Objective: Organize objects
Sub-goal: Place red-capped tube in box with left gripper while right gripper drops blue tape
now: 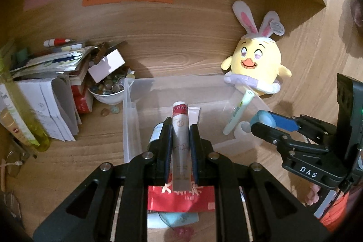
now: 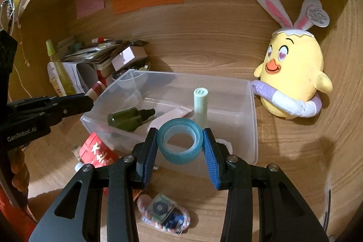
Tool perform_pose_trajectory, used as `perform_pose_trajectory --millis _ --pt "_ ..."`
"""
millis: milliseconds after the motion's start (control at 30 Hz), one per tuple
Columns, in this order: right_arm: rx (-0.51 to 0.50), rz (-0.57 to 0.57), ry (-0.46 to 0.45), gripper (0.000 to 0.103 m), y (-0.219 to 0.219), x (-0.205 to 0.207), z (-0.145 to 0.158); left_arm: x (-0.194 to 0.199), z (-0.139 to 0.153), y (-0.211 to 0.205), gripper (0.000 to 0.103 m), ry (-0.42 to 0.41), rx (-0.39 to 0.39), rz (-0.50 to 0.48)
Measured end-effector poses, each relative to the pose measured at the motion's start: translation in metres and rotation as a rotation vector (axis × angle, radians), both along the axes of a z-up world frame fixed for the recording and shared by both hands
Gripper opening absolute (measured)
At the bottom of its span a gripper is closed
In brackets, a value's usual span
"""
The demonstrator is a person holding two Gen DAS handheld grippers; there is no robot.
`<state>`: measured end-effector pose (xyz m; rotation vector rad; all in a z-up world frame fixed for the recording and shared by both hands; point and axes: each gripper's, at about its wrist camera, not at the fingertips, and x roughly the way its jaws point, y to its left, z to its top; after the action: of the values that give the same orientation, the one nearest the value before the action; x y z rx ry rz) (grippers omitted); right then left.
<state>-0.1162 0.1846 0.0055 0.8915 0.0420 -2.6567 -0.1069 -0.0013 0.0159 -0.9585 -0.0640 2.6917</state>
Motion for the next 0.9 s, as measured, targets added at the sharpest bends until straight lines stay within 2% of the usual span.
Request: perform_pose_trajectory --millis 200,700,900 --pt "-0.017 0.005 -0.034 0.036 0.0 -0.02 -0.004 -0.02 -0.002 0.004 0.014 -0.042 0.01 -0.031" --pt "0.007 -0.061 -0.072 0.036 0.007 -0.052 -0.021 -0.072 -0.025 0.034 0.014 -0.141 -0.053 -0.081" --pt "0.03 -0.077 -0.084 0.036 0.008 -0.056 -0.026 -0.08 -0.036 0.042 0.014 -0.166 -0.068 -0.098"
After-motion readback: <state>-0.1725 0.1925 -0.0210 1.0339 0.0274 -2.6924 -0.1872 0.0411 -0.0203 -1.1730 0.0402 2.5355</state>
